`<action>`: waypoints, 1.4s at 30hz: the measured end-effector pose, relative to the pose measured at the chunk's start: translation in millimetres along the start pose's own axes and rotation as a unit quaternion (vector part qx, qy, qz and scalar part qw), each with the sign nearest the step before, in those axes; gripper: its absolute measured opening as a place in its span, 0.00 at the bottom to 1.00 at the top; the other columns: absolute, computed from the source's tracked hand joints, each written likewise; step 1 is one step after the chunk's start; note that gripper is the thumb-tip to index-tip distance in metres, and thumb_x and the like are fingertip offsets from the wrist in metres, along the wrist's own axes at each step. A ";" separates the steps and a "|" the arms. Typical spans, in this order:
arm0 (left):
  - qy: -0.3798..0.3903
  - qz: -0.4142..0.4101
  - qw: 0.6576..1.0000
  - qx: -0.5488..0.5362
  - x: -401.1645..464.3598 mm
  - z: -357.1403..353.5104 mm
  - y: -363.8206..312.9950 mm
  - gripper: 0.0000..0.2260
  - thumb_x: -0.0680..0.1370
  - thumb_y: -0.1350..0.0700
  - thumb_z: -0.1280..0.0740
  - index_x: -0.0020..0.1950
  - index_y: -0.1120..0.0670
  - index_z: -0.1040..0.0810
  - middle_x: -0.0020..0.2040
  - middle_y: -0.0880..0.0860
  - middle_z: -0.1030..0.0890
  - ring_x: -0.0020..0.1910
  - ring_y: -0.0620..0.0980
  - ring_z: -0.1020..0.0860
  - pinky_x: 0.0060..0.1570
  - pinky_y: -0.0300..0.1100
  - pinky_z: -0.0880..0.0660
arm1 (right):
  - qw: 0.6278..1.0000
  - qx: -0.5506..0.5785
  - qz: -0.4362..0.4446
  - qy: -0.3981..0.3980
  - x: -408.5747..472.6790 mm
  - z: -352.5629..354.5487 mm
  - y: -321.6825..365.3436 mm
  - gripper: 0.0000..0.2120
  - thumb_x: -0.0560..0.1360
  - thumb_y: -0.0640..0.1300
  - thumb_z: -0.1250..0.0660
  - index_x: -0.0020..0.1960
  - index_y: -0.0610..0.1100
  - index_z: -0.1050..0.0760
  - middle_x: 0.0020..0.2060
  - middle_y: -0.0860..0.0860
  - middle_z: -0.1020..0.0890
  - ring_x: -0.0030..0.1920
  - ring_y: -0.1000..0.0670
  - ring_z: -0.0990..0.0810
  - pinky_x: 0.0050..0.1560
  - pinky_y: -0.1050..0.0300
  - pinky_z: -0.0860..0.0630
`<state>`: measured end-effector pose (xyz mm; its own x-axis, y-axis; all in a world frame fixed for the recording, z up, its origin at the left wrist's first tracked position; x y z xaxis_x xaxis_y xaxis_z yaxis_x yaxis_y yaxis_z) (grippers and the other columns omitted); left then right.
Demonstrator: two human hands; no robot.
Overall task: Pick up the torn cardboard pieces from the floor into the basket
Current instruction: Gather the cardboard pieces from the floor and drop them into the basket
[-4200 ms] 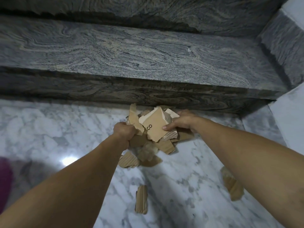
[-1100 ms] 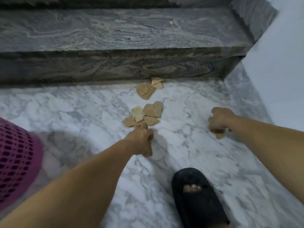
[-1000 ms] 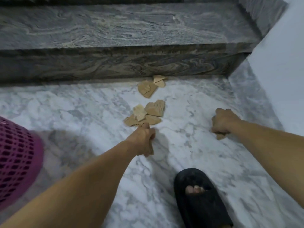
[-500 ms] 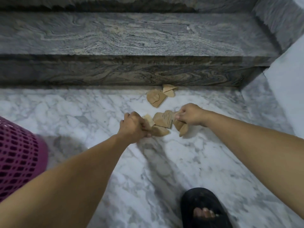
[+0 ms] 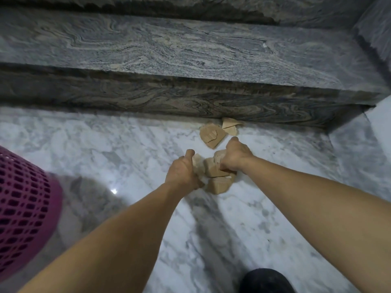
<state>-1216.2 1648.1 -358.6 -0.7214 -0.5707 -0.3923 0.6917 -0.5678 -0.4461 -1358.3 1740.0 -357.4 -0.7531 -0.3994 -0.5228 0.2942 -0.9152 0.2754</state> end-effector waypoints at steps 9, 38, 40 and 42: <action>0.006 0.014 0.999 0.028 2.1 -5.2 2.1 0.09 0.72 0.54 0.28 0.47 0.57 0.22 0.44 0.56 0.20 0.45 0.56 0.21 0.38 0.41 0.31 | 0.996 0.054 0.013 0.072 0.0 -5.6 13.3 0.17 0.62 0.39 0.21 0.48 0.39 0.22 0.42 0.44 0.19 0.48 0.44 0.19 0.42 0.57 0.23; 0.027 -0.086 0.989 0.115 -9.6 -28.5 -42.7 0.36 0.68 0.35 0.32 0.72 0.45 0.41 0.64 0.52 0.38 0.63 0.56 0.36 0.60 0.50 0.32 | 0.999 -0.031 0.038 0.011 67.1 31.4 53.2 0.49 0.57 0.67 0.23 0.72 0.50 0.35 0.75 0.39 0.40 0.74 0.37 0.39 0.71 0.49 0.35; 0.021 -0.113 0.976 0.185 -18.2 -42.7 -43.0 0.41 0.67 0.34 0.32 0.75 0.42 0.47 0.66 0.54 0.42 0.62 0.56 0.38 0.59 0.51 0.34 | 0.993 -0.105 0.044 0.008 64.8 25.5 57.5 0.50 0.54 0.70 0.24 0.70 0.54 0.35 0.74 0.39 0.40 0.72 0.36 0.38 0.70 0.46 0.35; 0.006 -0.126 0.971 0.202 -23.7 -49.1 -43.2 0.39 0.68 0.36 0.30 0.73 0.41 0.45 0.67 0.54 0.42 0.61 0.57 0.38 0.57 0.51 0.34 | 0.988 -0.143 0.057 -0.004 59.7 23.1 61.2 0.48 0.53 0.68 0.22 0.69 0.55 0.35 0.72 0.40 0.38 0.71 0.35 0.37 0.69 0.44 0.35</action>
<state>-1230.5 1715.3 -369.4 -0.8681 -0.3779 -0.3218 0.4477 -0.8761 -0.1788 -1398.8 1661.4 -353.1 -0.7099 -0.5017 -0.4943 0.5310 -0.8424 0.0924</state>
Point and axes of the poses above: each hand's wrist, its own x-axis towards the middle knuckle, its own z-axis out of the back of the hand, y = z × x, the point moved 6 cm from there along x, towards the middle knuckle
